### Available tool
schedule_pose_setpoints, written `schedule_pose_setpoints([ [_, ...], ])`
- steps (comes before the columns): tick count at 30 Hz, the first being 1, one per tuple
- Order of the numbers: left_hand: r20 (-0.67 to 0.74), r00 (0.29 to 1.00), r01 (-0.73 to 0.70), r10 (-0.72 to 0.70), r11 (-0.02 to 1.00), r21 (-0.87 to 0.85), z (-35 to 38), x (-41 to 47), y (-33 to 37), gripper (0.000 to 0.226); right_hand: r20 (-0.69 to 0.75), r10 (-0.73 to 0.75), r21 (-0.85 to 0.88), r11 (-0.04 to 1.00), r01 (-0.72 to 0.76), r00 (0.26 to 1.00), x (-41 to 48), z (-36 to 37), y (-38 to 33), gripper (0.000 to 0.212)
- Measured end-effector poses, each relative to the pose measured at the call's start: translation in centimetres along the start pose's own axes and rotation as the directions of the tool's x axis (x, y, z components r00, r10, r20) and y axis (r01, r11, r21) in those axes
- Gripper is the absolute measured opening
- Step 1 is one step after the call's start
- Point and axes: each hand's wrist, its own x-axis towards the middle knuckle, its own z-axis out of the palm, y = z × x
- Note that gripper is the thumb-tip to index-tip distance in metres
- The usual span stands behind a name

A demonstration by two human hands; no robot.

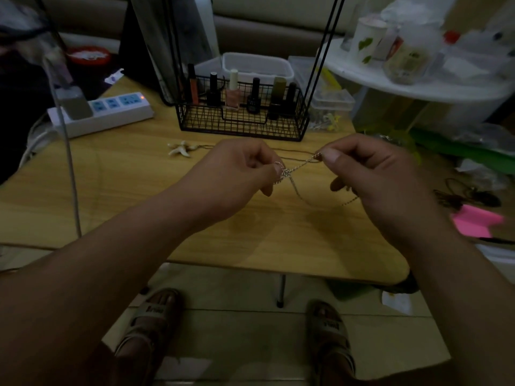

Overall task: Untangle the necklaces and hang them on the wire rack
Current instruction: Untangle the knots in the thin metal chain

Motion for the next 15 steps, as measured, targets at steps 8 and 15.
schedule_pose_setpoints([
  [8,0.171,0.983,0.105,-0.068,0.971,-0.214,0.5,0.1,-0.3,0.015,-0.064,0.199,0.008,0.980,-0.199,0.978,0.5,0.9,0.2,0.018],
  [15,0.194,0.977,0.133,-0.084,0.958,-0.256,0.9,0.5,-0.6,0.016,0.069,0.305,0.682,0.681,-0.268,0.950,1.0,1.1,-0.1,0.022],
])
